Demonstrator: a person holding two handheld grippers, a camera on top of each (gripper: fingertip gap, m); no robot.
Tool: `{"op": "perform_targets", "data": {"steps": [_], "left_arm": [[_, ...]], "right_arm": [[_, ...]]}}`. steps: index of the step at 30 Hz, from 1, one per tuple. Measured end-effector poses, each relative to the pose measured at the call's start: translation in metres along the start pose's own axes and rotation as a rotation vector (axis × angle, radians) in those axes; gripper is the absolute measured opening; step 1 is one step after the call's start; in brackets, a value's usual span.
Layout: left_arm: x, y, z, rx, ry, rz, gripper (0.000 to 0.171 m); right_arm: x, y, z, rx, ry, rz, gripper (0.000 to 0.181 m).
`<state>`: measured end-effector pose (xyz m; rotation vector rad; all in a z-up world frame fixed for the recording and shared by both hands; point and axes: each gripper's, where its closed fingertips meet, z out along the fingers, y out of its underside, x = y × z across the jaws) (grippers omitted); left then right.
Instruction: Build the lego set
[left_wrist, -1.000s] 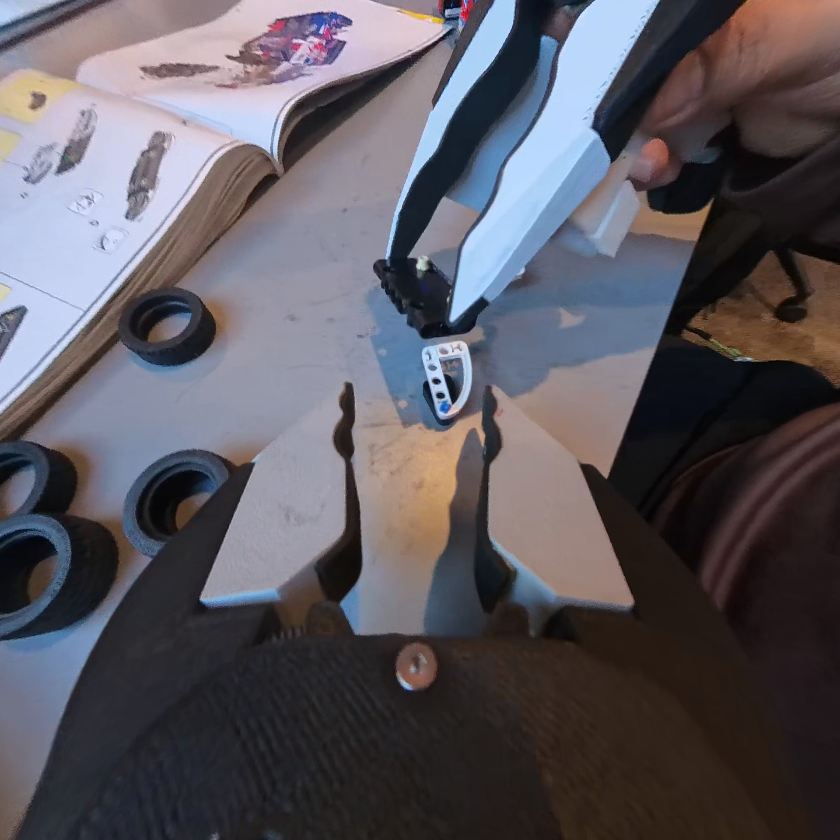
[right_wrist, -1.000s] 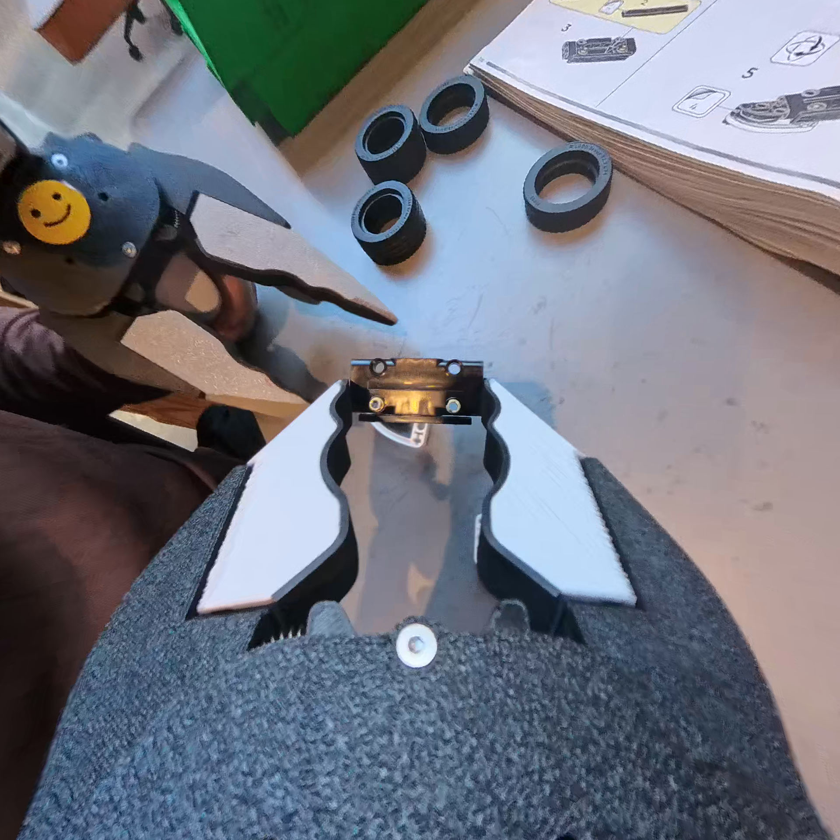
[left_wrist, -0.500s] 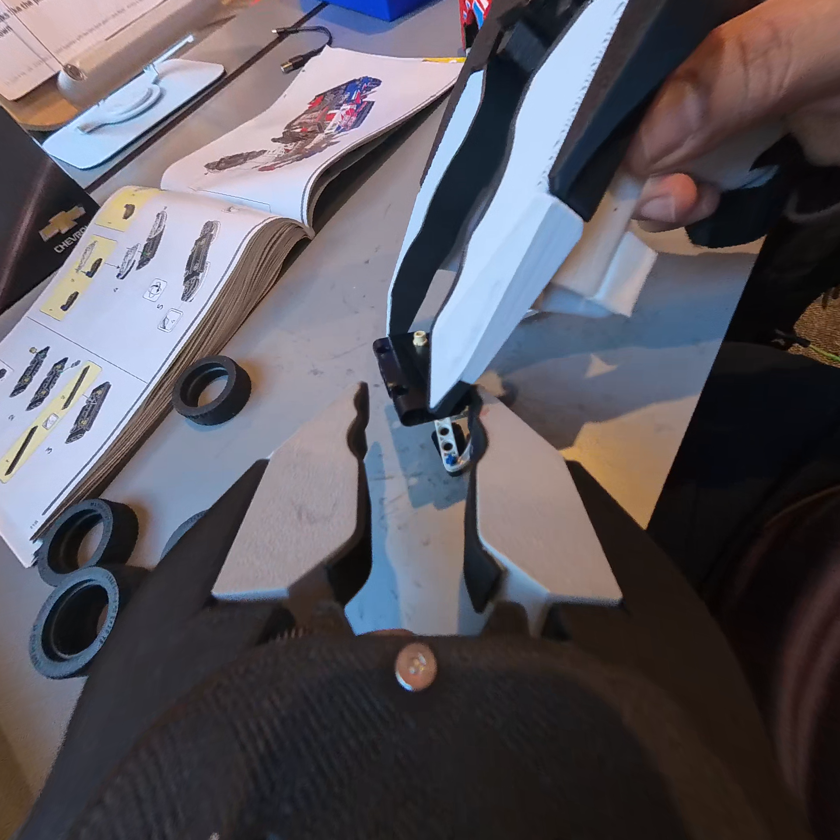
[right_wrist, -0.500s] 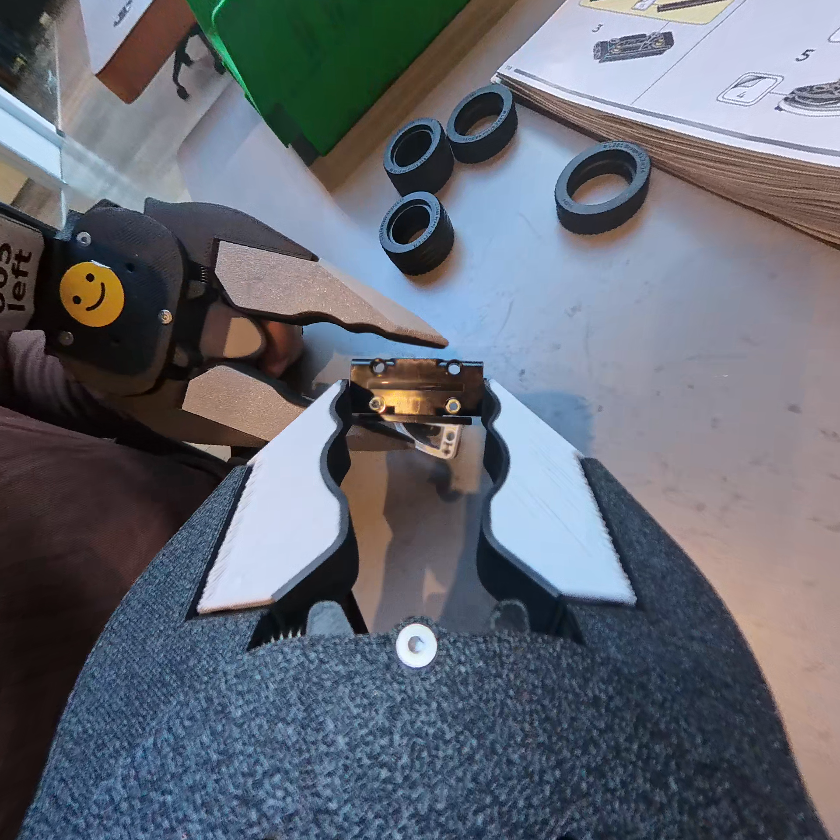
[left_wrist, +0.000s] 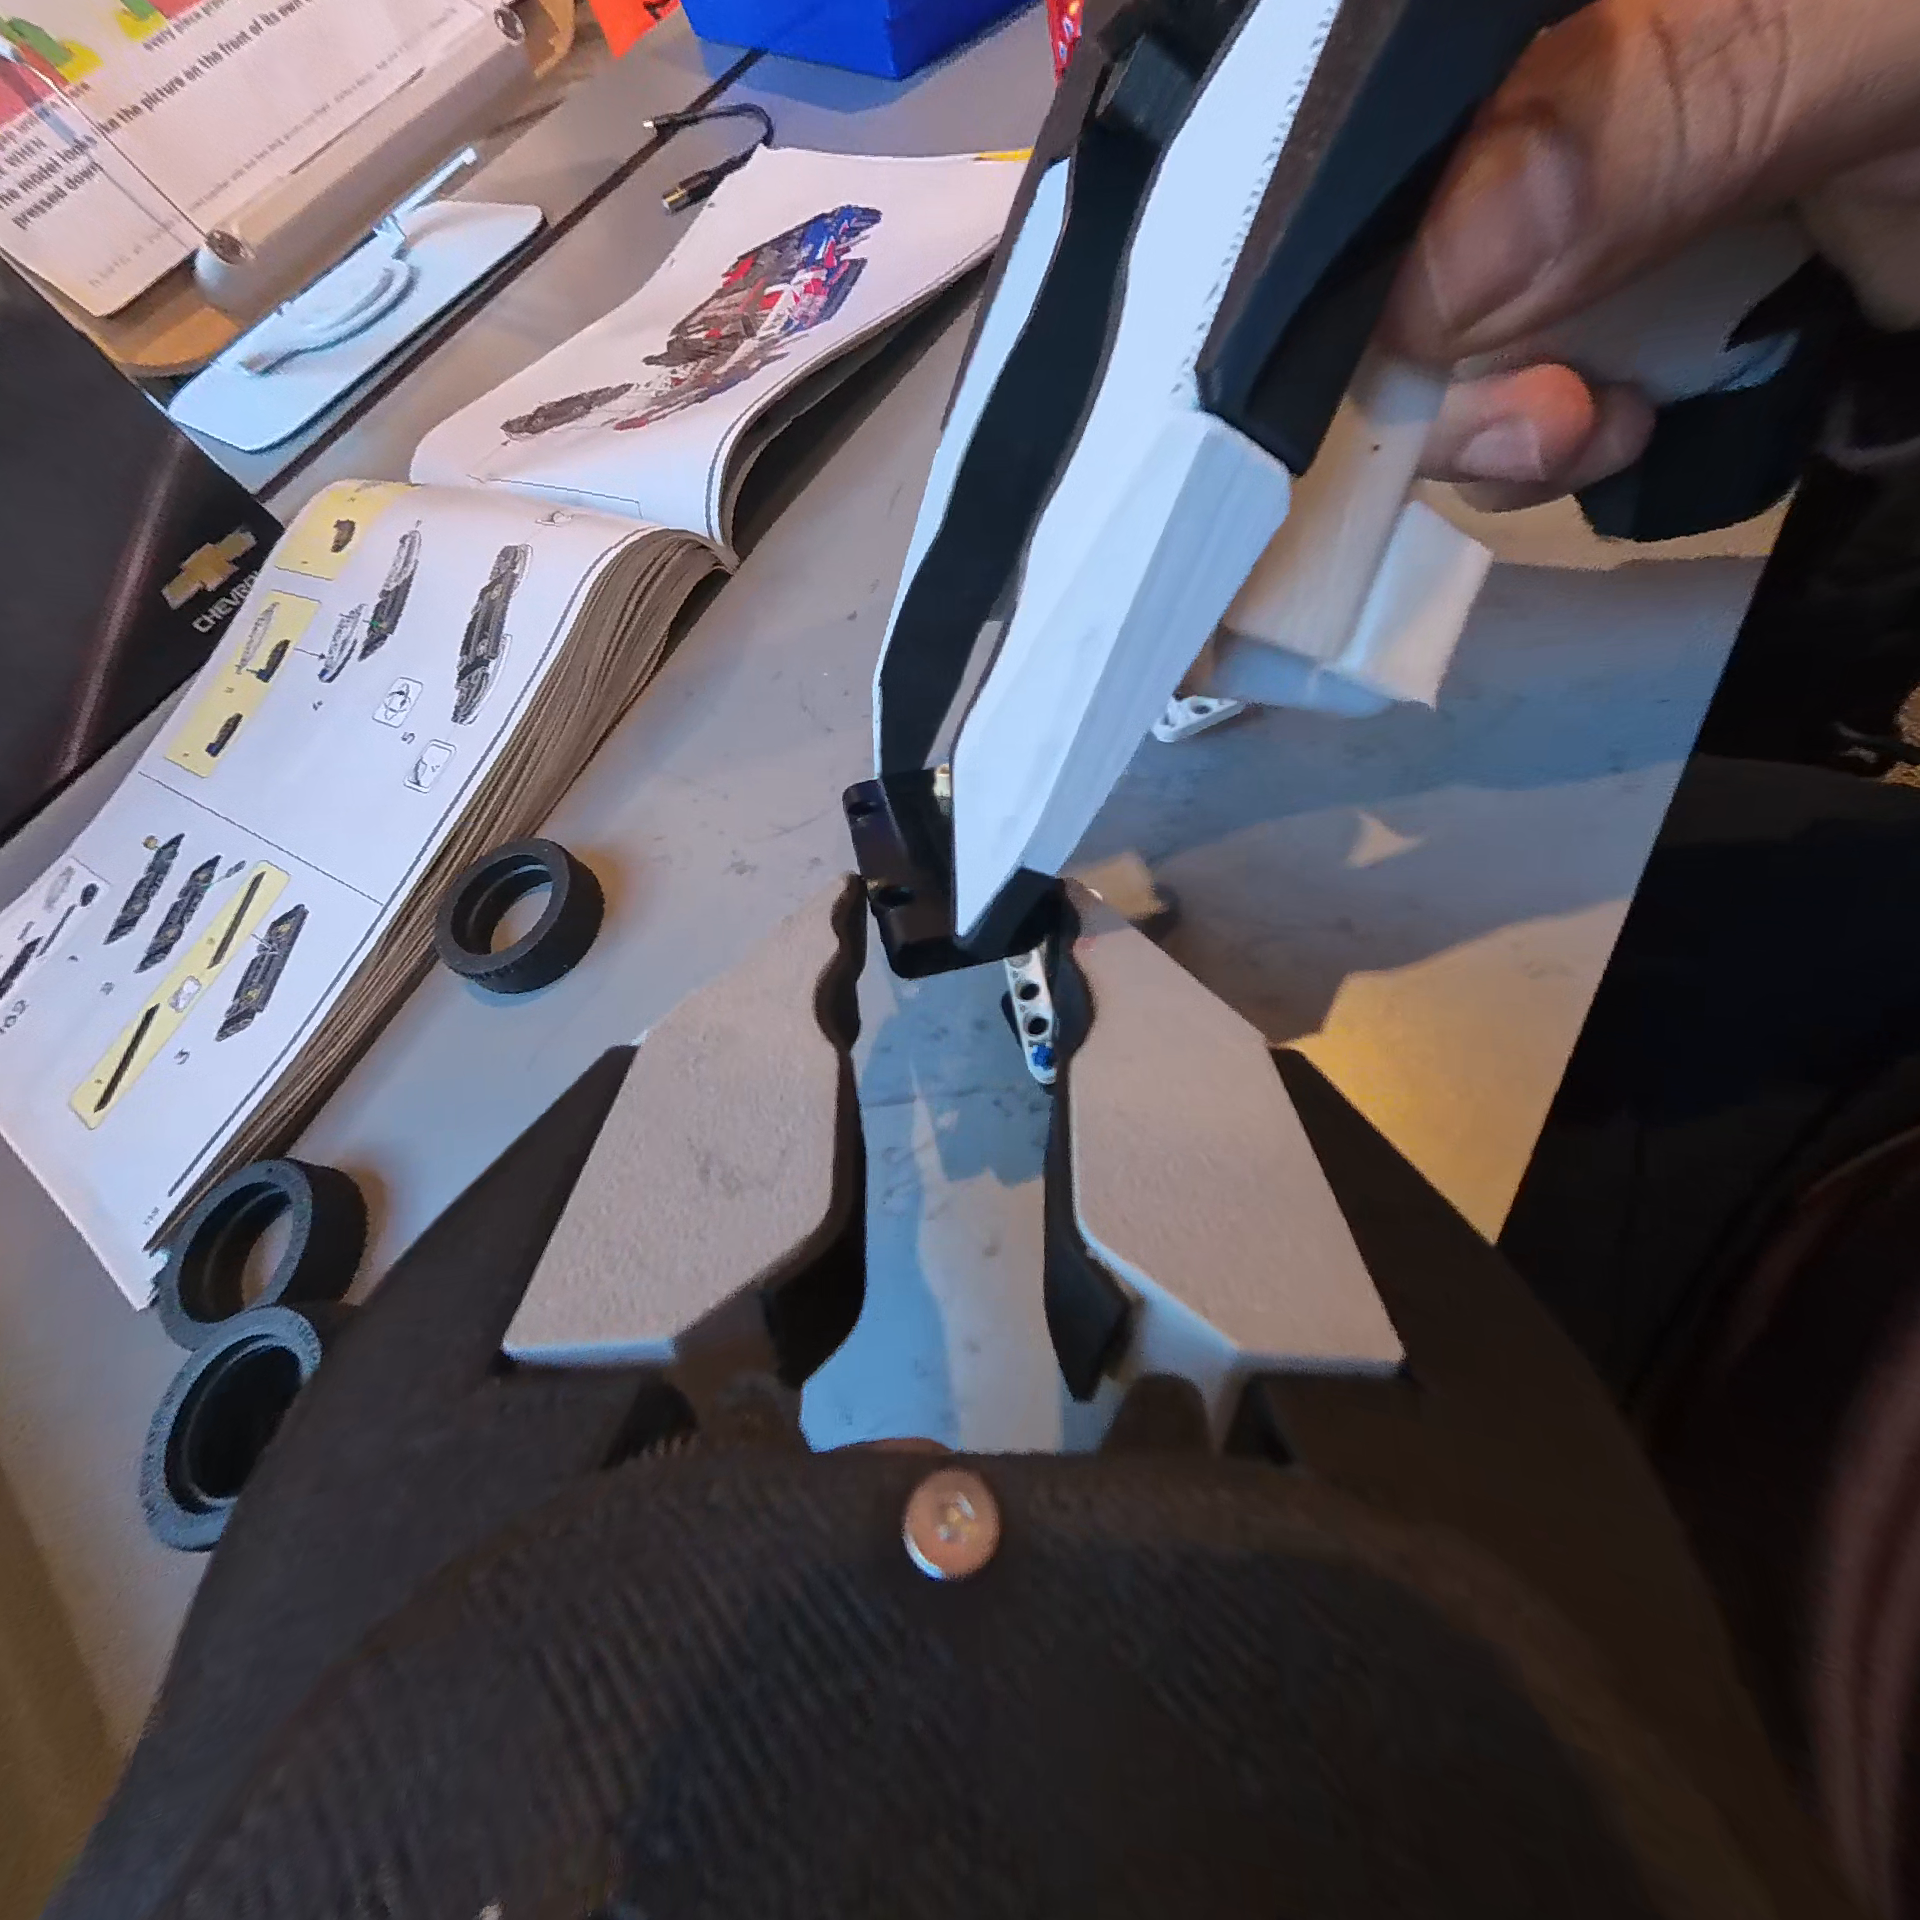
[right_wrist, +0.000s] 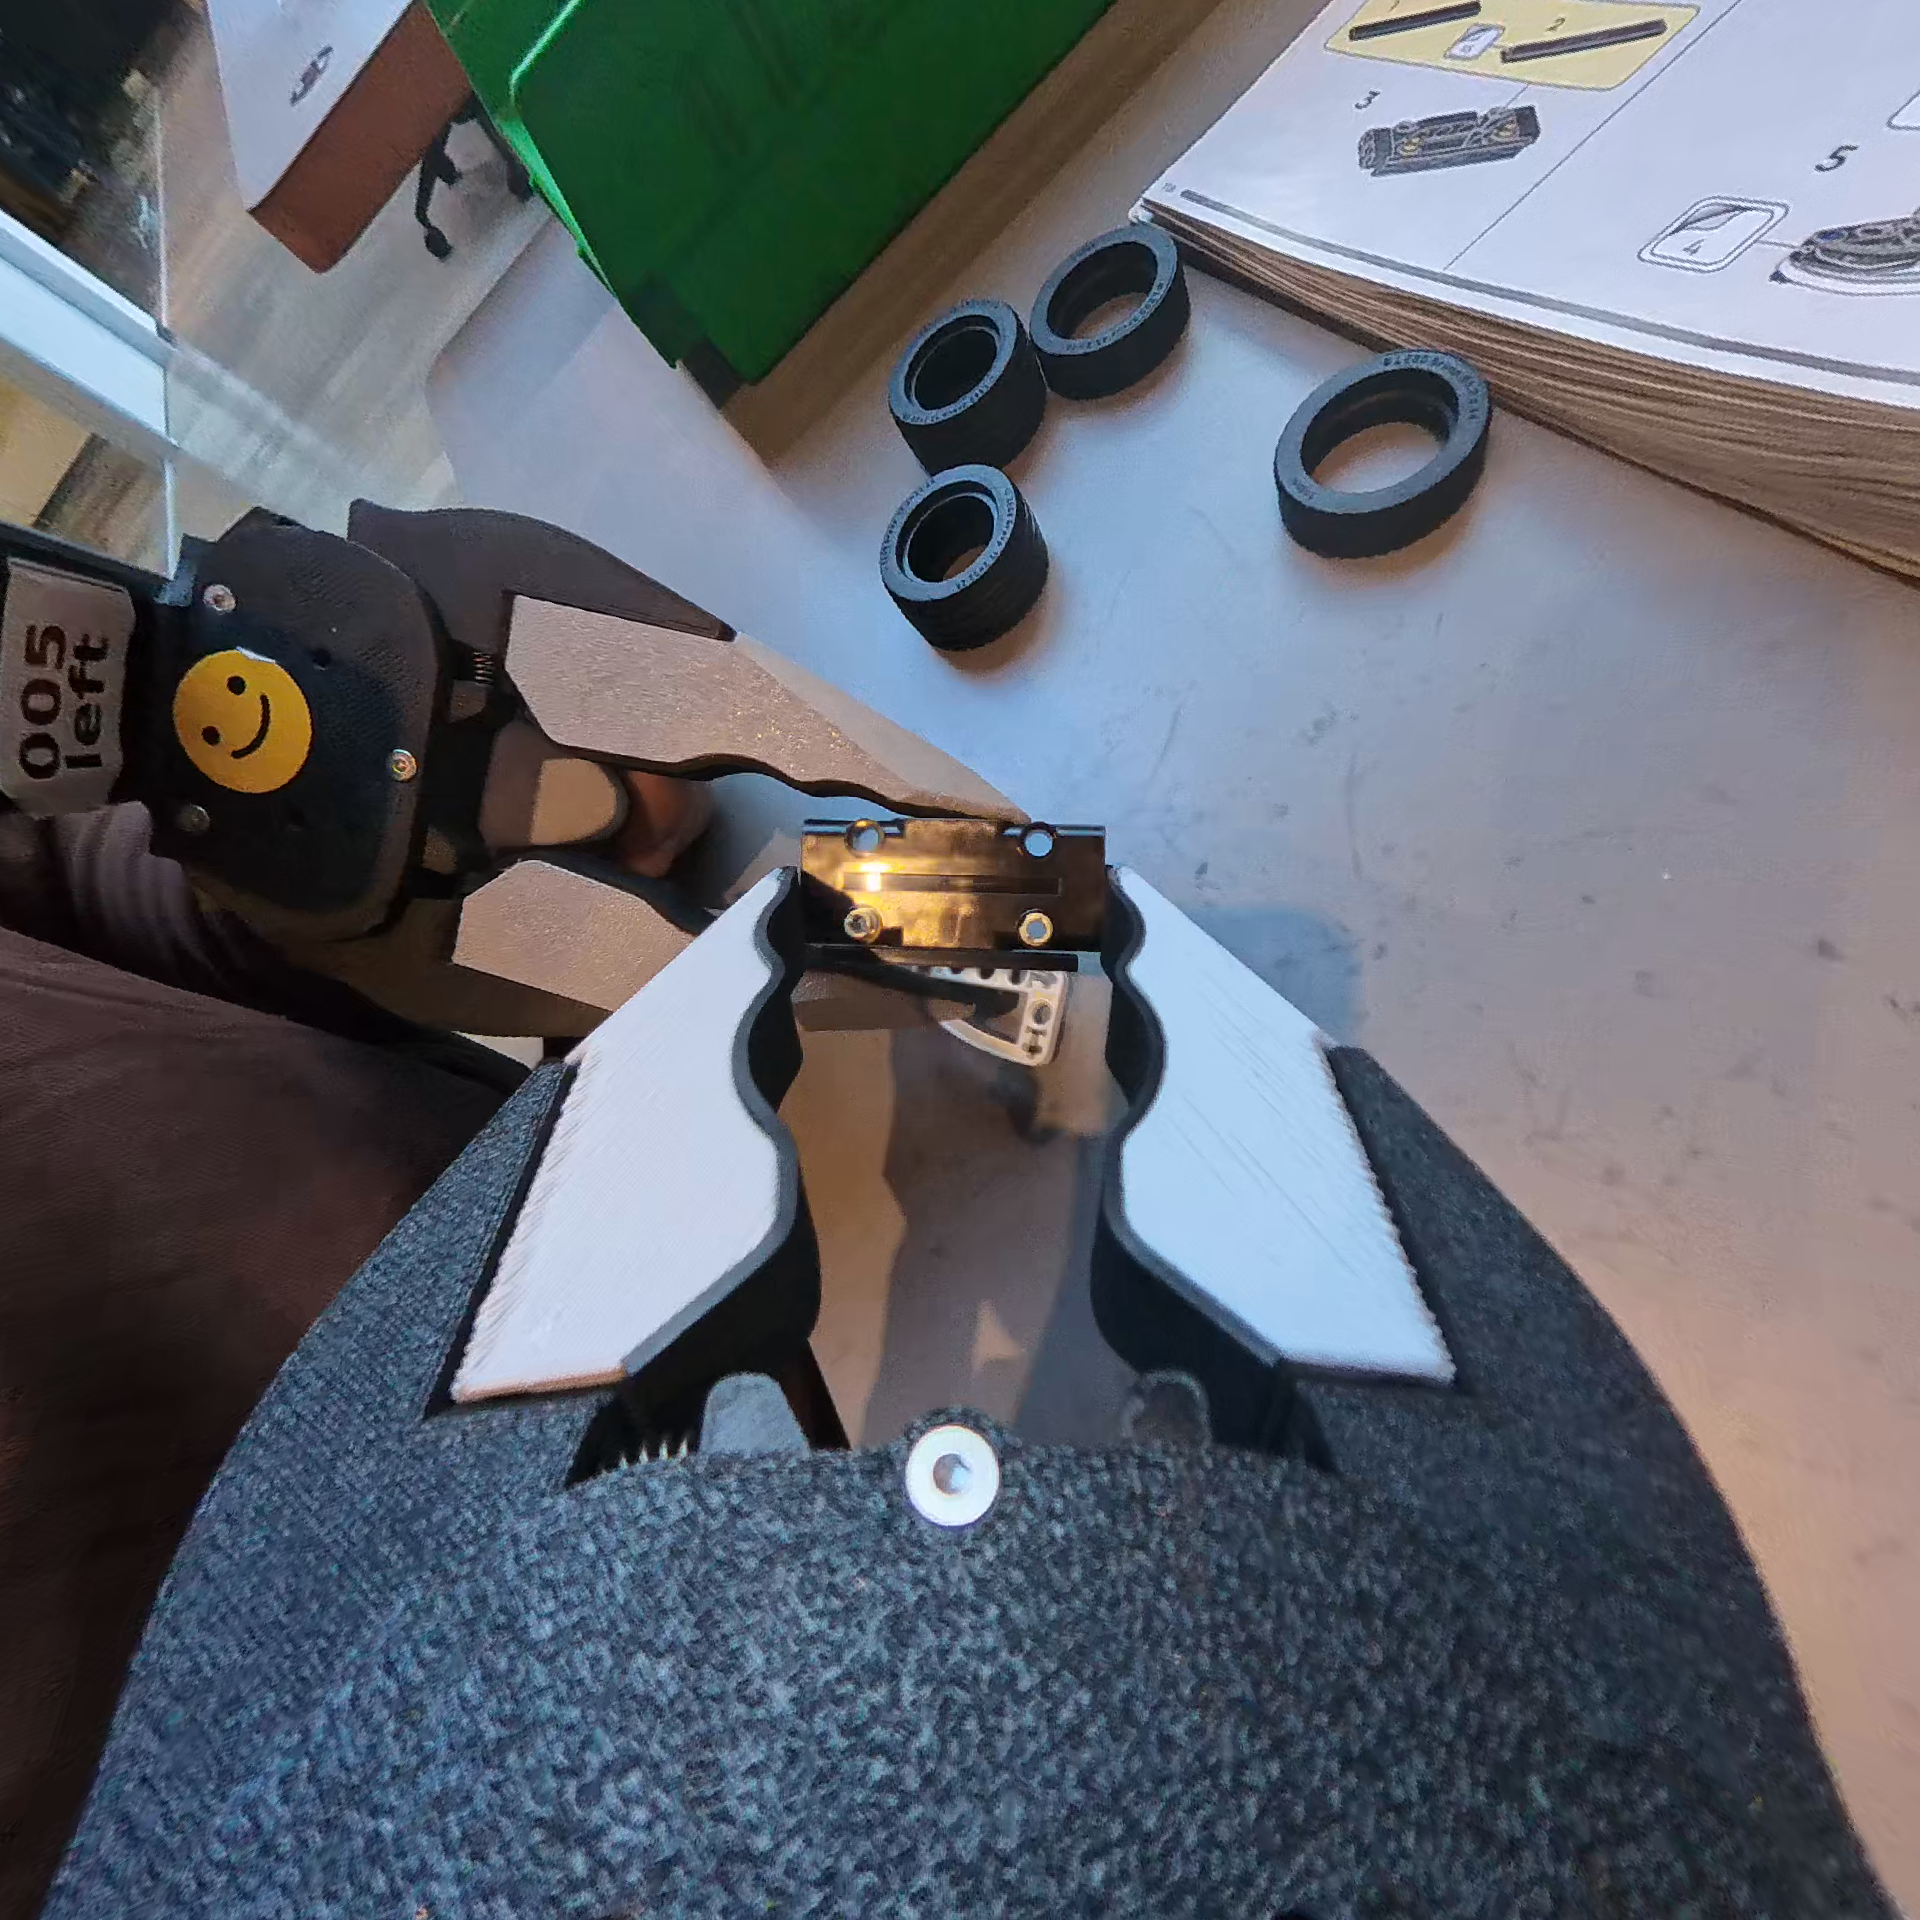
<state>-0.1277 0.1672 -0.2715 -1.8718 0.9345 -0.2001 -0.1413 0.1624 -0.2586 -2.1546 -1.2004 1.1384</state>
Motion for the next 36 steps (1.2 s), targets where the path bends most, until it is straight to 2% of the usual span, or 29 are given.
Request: {"op": "perform_targets", "data": {"steps": [8,16,26,36], "left_arm": [[-0.003,-0.004,-0.004,0.044,-0.018,0.009,0.031],[-0.007,-0.012,-0.013,0.127,0.003,-0.041,0.029],[-0.008,-0.018,-0.02,0.186,0.039,-0.087,0.029],[-0.012,-0.021,-0.024,0.227,0.05,-0.122,0.029]], "right_arm": [[-0.004,-0.003,-0.001,0.032,-0.051,0.025,0.057],[-0.011,-0.005,-0.011,0.06,-0.072,-0.048,0.052],[0.005,-0.002,-0.028,0.102,-0.037,-0.033,0.047],[0.005,0.001,-0.024,0.101,-0.063,-0.043,0.045]]}}
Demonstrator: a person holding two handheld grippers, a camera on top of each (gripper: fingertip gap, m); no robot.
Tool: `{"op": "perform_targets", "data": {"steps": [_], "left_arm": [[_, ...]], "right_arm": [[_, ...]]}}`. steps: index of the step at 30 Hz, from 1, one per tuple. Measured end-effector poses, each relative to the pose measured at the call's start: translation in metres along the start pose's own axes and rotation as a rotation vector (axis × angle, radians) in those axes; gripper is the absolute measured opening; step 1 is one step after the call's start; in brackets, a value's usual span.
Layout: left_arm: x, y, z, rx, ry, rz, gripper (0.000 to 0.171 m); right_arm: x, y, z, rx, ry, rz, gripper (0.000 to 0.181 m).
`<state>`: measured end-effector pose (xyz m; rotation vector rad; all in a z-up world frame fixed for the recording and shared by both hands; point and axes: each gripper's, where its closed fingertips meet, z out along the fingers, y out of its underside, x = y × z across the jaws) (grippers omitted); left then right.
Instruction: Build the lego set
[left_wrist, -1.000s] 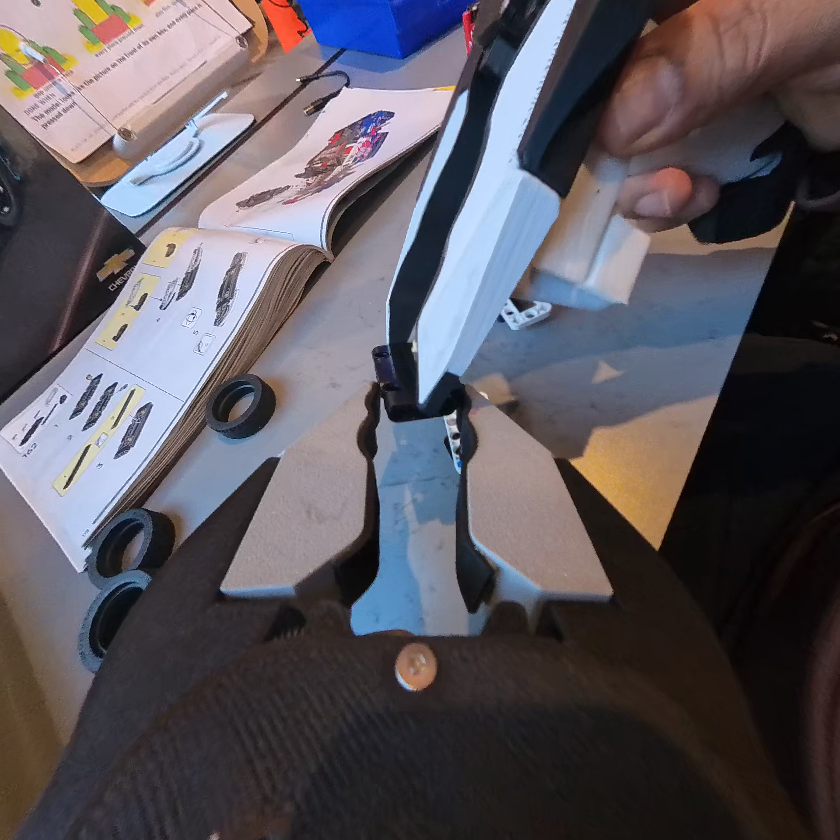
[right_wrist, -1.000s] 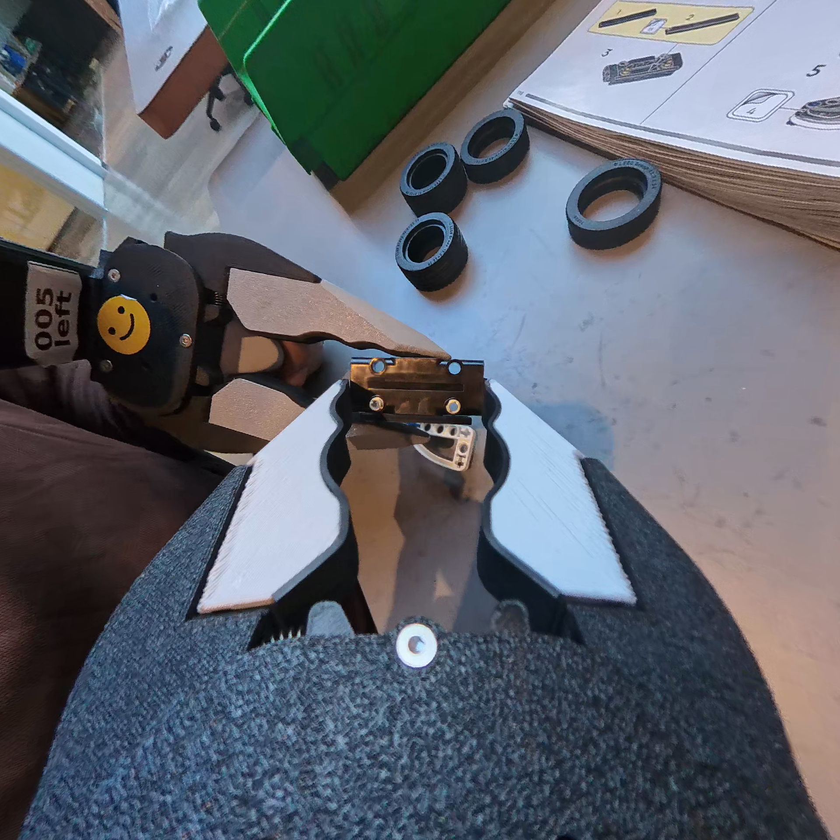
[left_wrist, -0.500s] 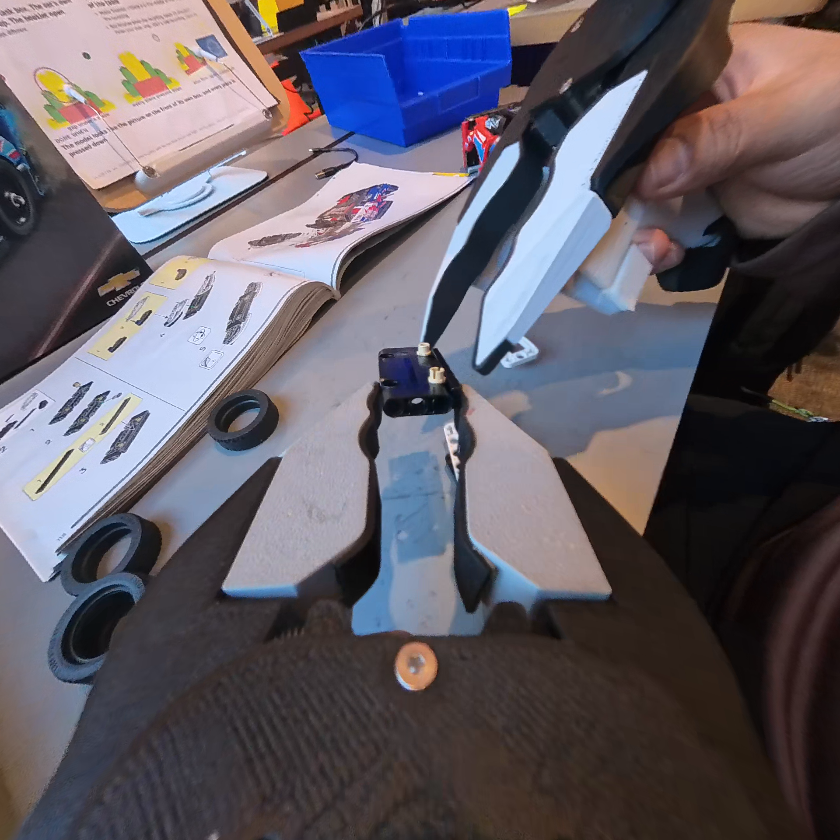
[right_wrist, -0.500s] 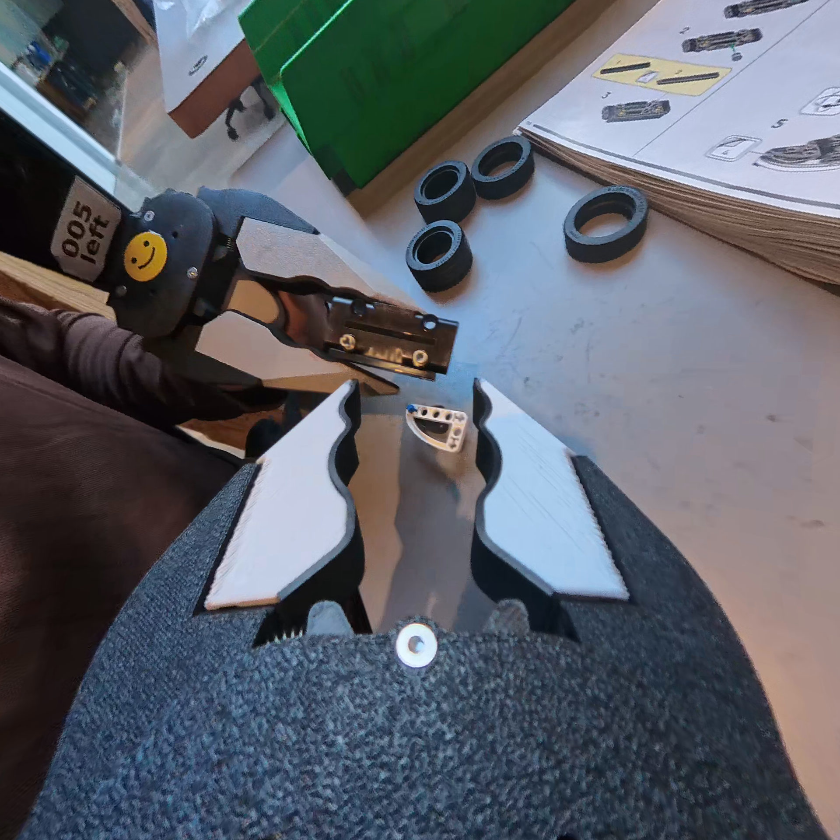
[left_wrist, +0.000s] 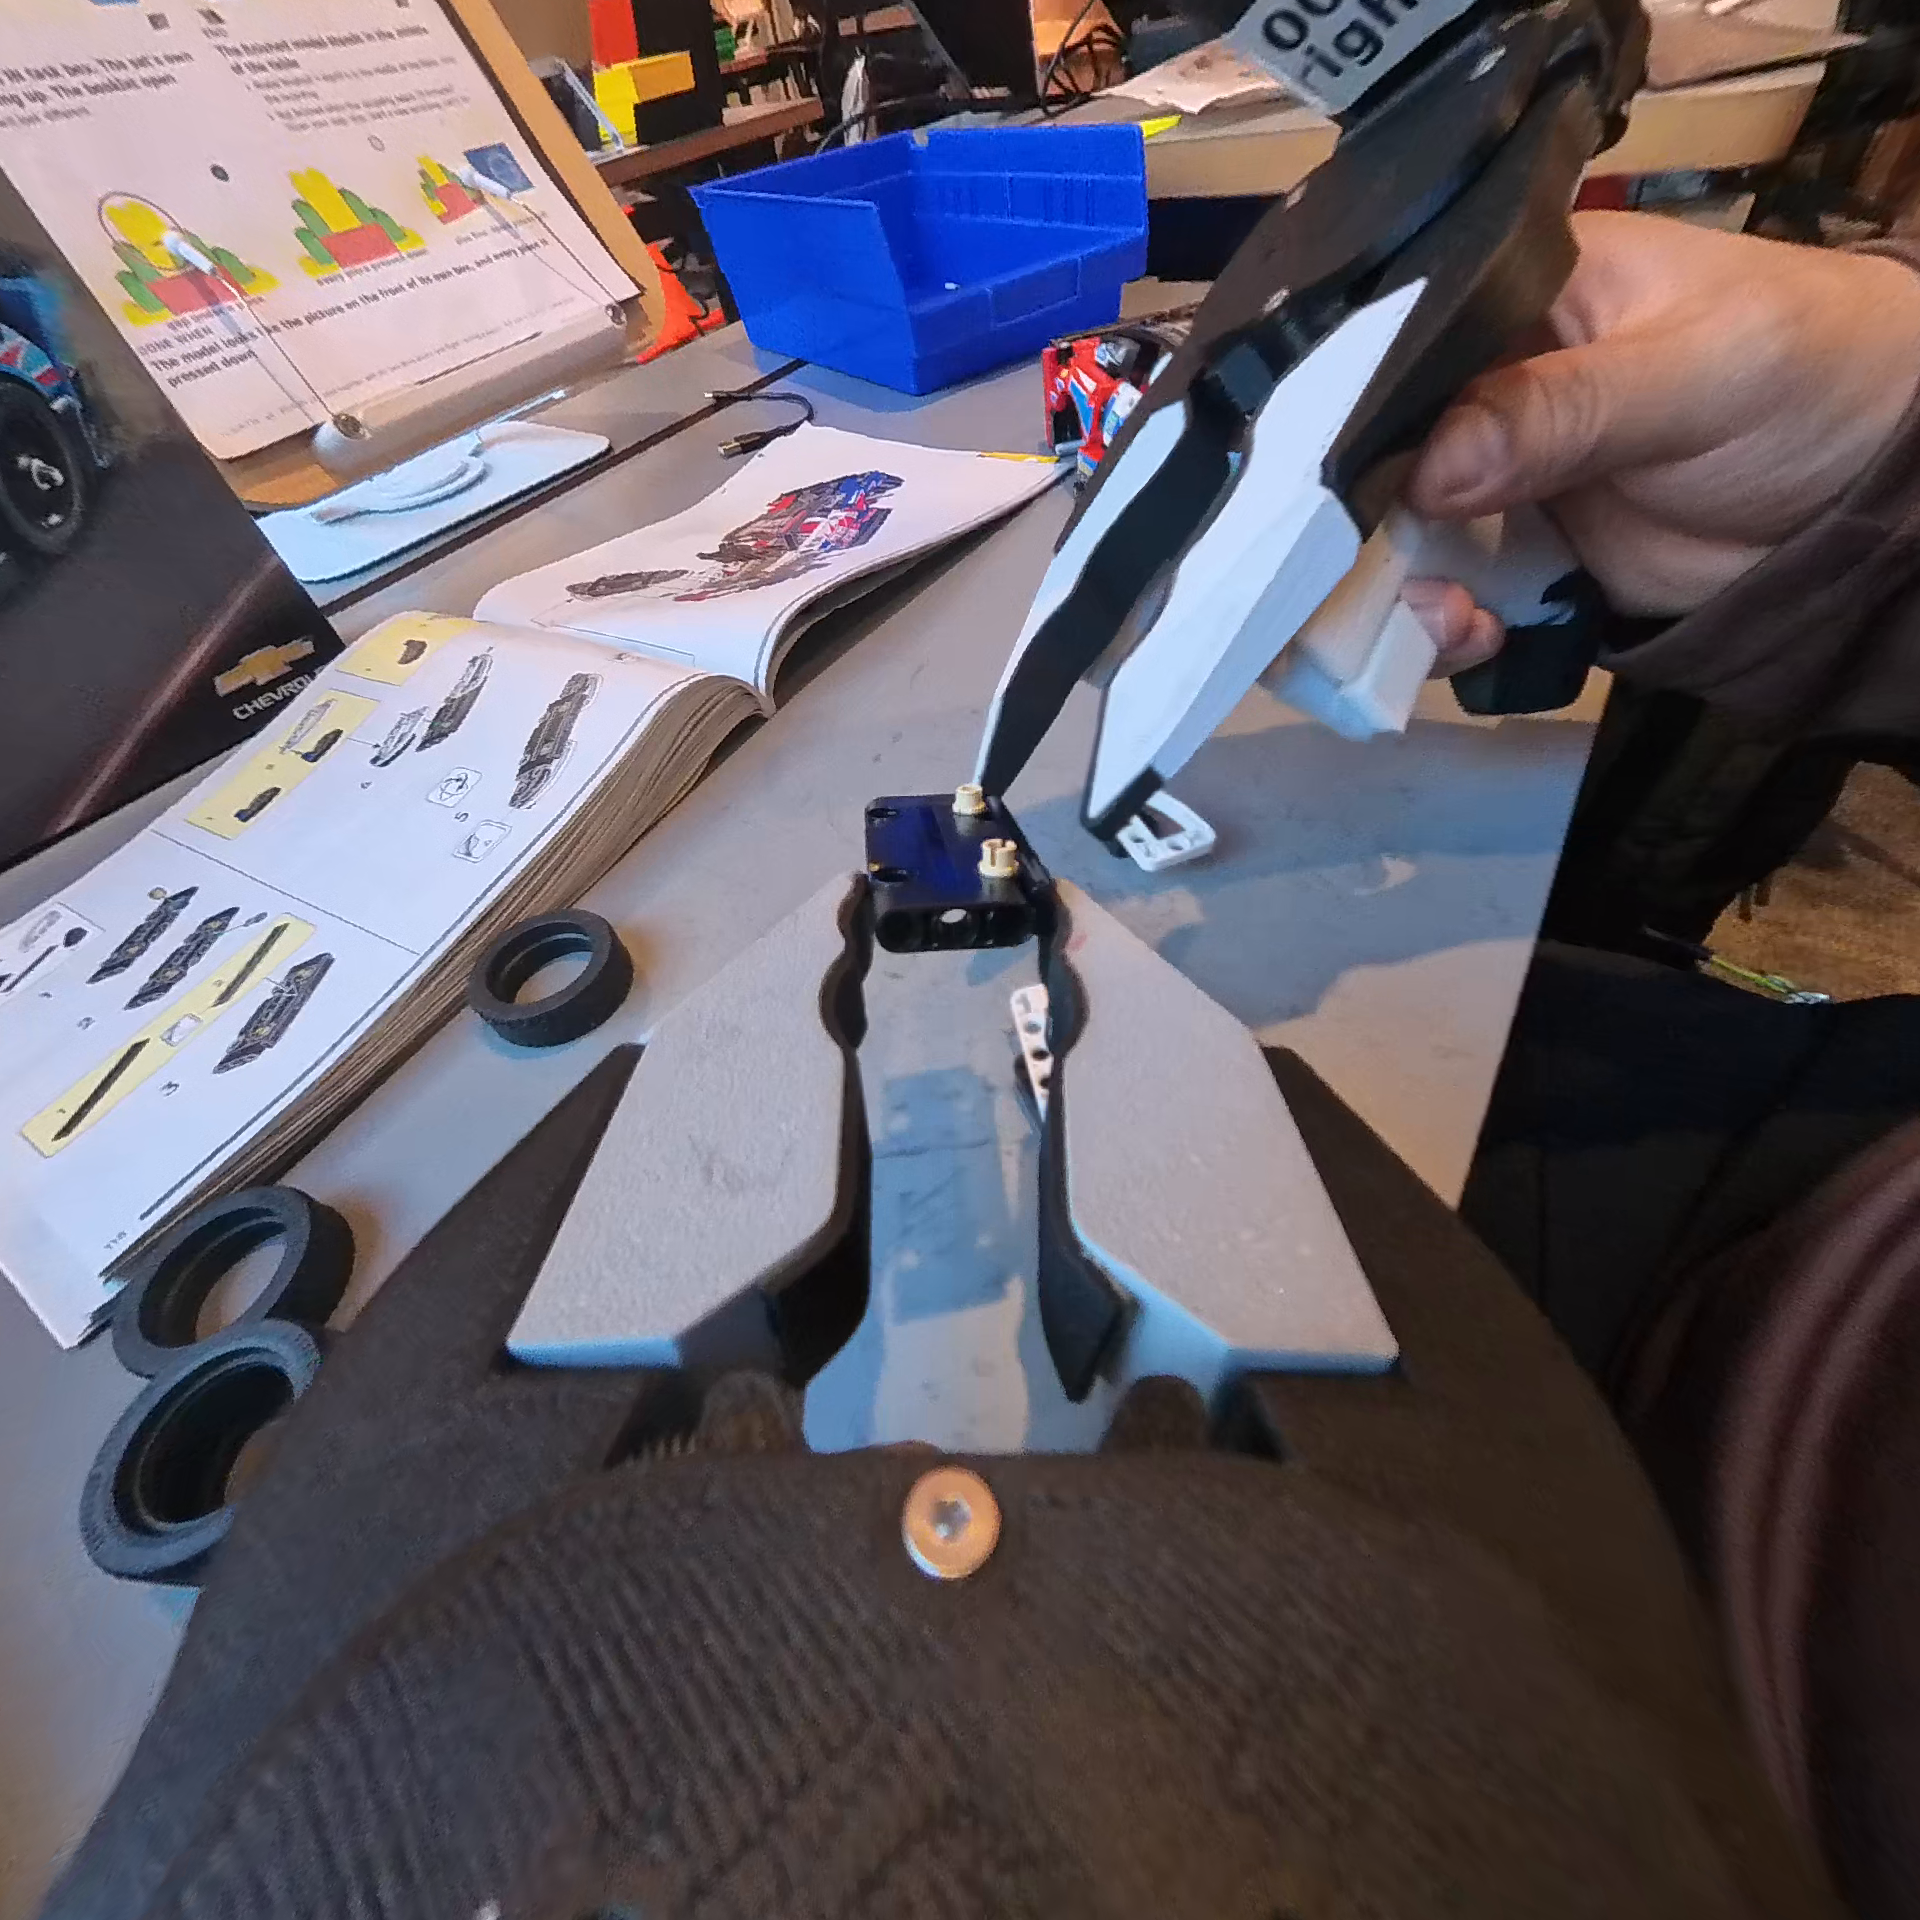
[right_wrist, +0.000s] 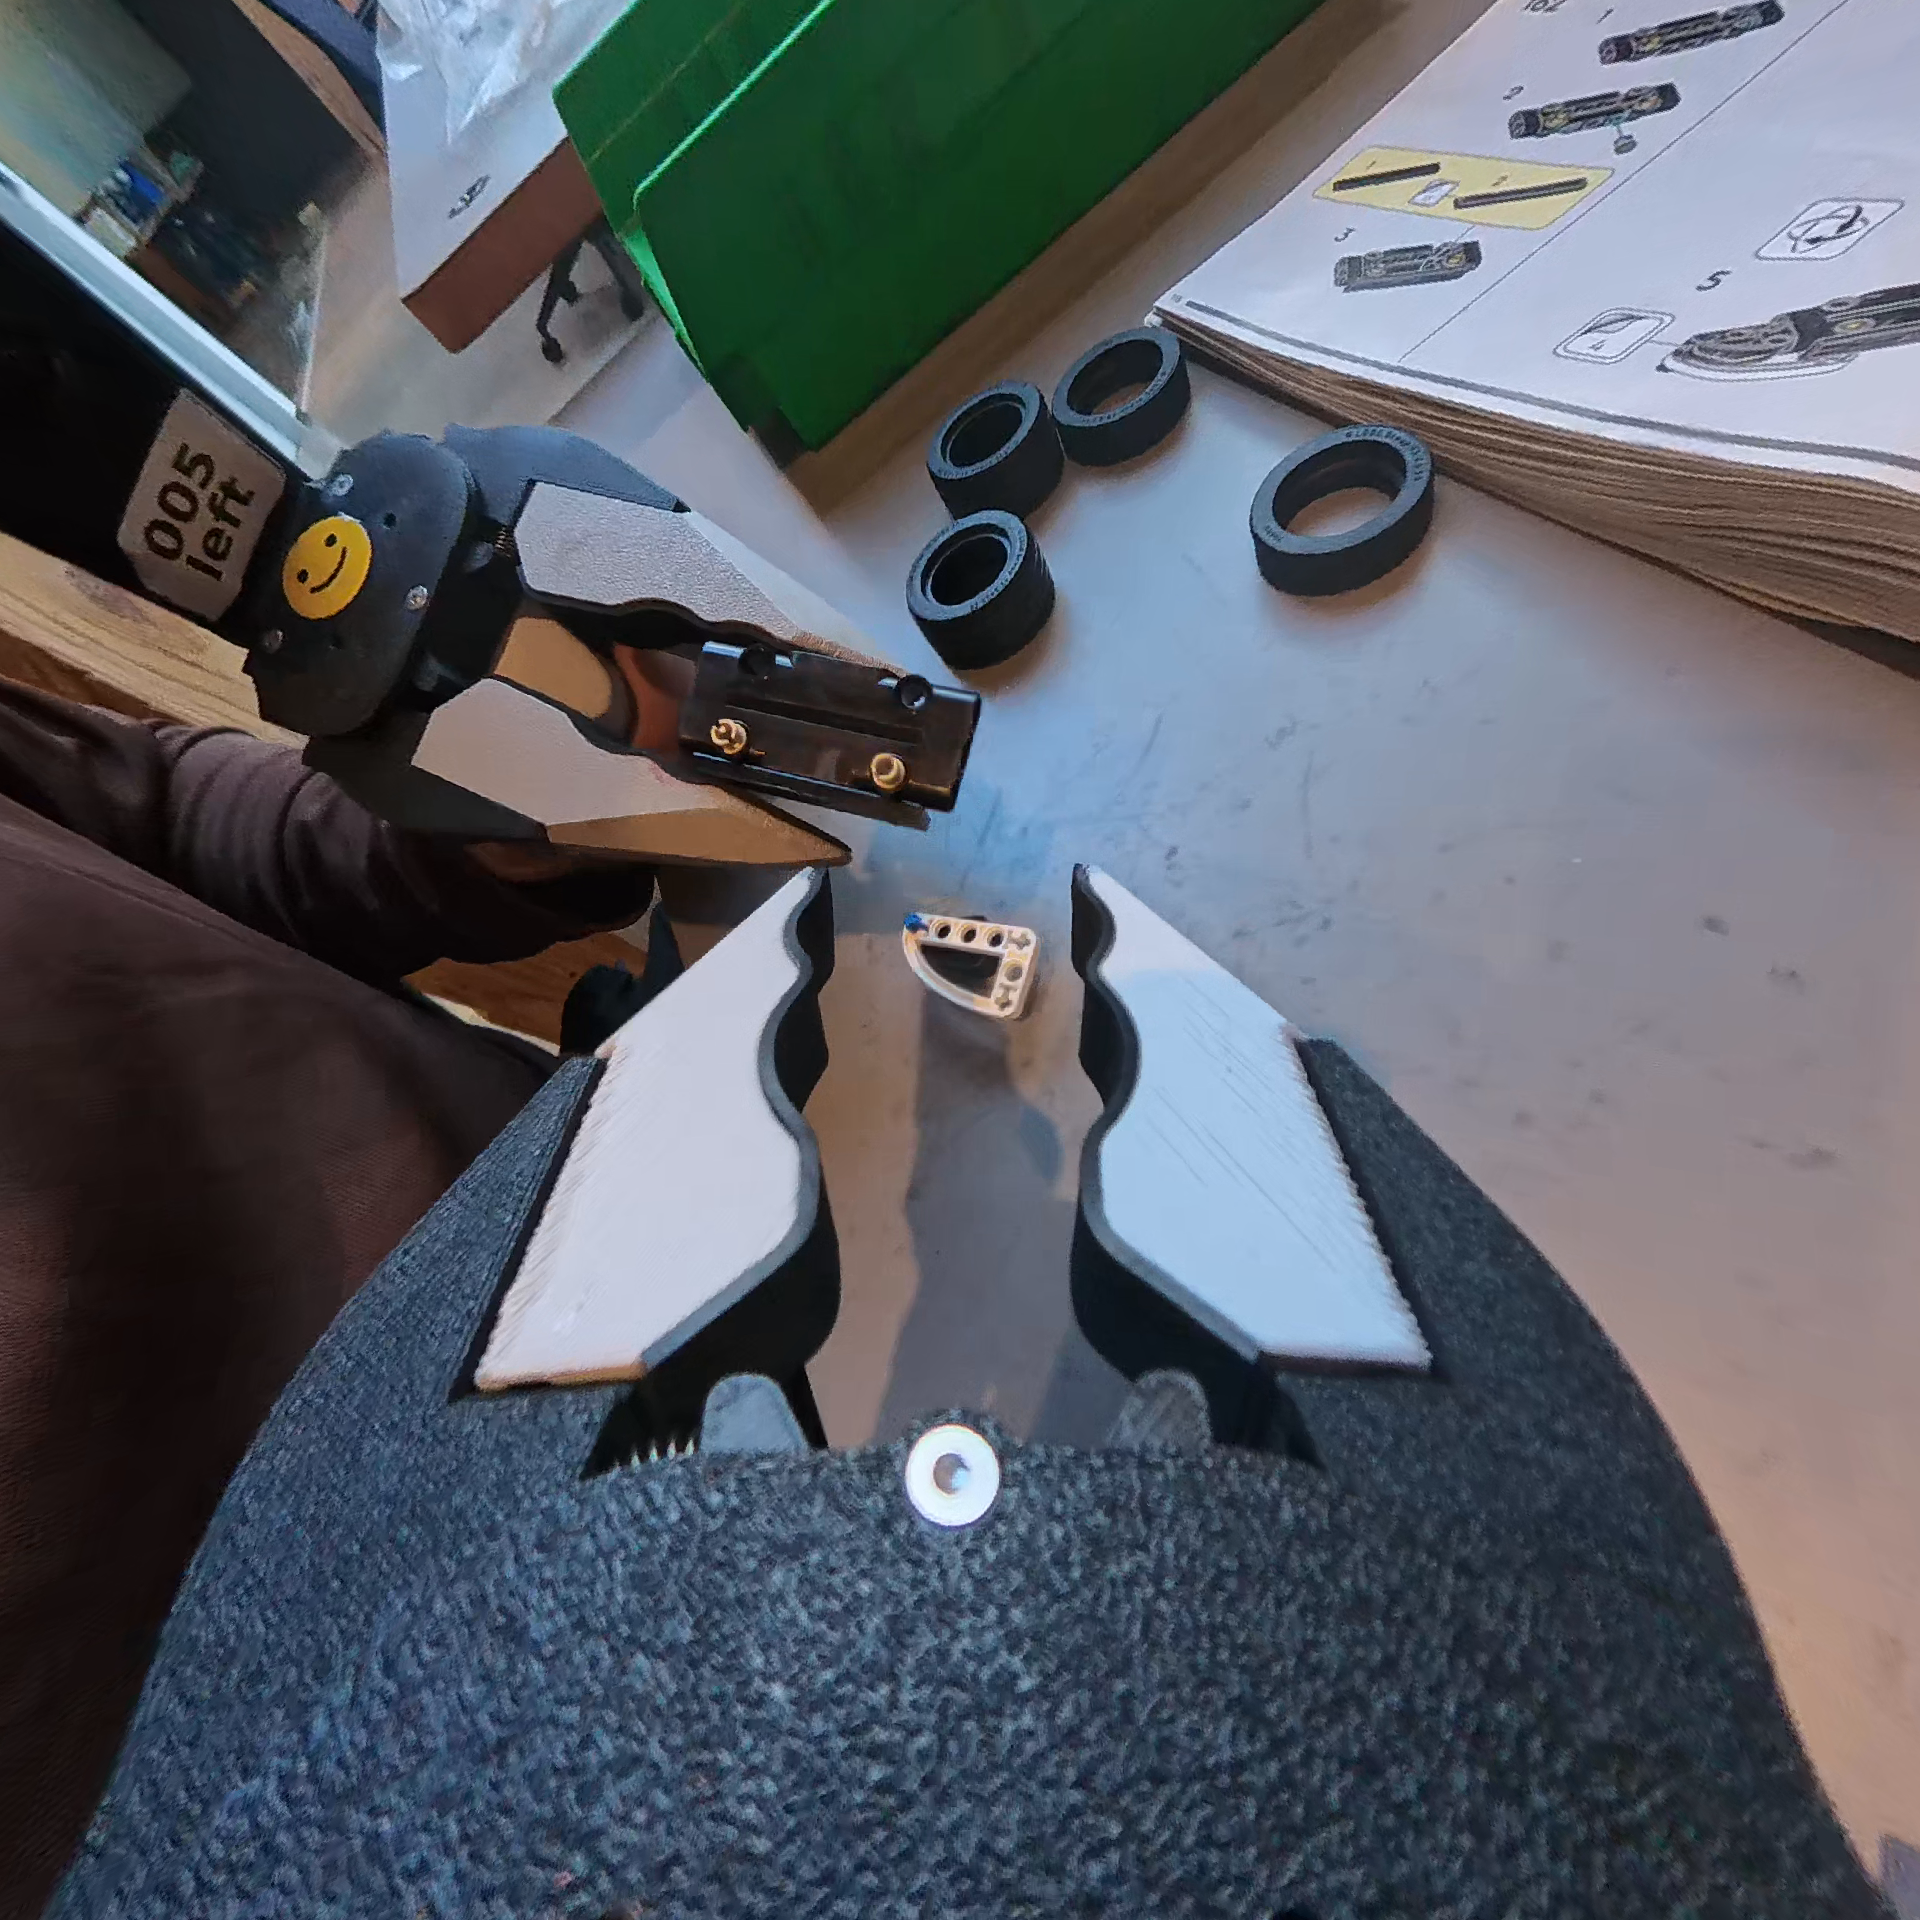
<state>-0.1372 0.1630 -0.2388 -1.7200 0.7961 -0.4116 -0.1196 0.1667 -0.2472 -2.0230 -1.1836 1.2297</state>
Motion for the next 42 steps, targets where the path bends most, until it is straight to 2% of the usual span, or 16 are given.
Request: {"op": "perform_targets", "data": {"steps": [8,16,30,33,38,42], "left_arm": [[-0.009,-0.004,-0.003,0.037,0.026,-0.107,0.029],[-0.004,-0.005,-0.003,0.043,0.009,-0.041,0.029],[-0.002,-0.009,-0.004,0.068,0.025,-0.03,0.03],[-0.003,-0.009,-0.004,0.071,0.027,-0.04,0.029],[-0.007,-0.009,-0.005,0.067,0.063,-0.171,0.029],[-0.002,-0.003,0.0,0.006,0.135,-0.299,0.029]], "right_arm": [[0.005,-0.009,-0.001,0.025,-0.043,0.057,0.044],[0.002,-0.006,0.002,0.018,-0.046,0.056,0.043],[0.003,-0.011,-0.005,0.048,-0.033,0.042,0.043],[0.0,-0.012,-0.006,0.049,0.009,-0.092,0.046],[0.007,-0.018,-0.008,0.022,0.304,-0.535,0.048],[-0.012,-0.028,-0.004,0.021,0.42,-0.848,0.046]]}}
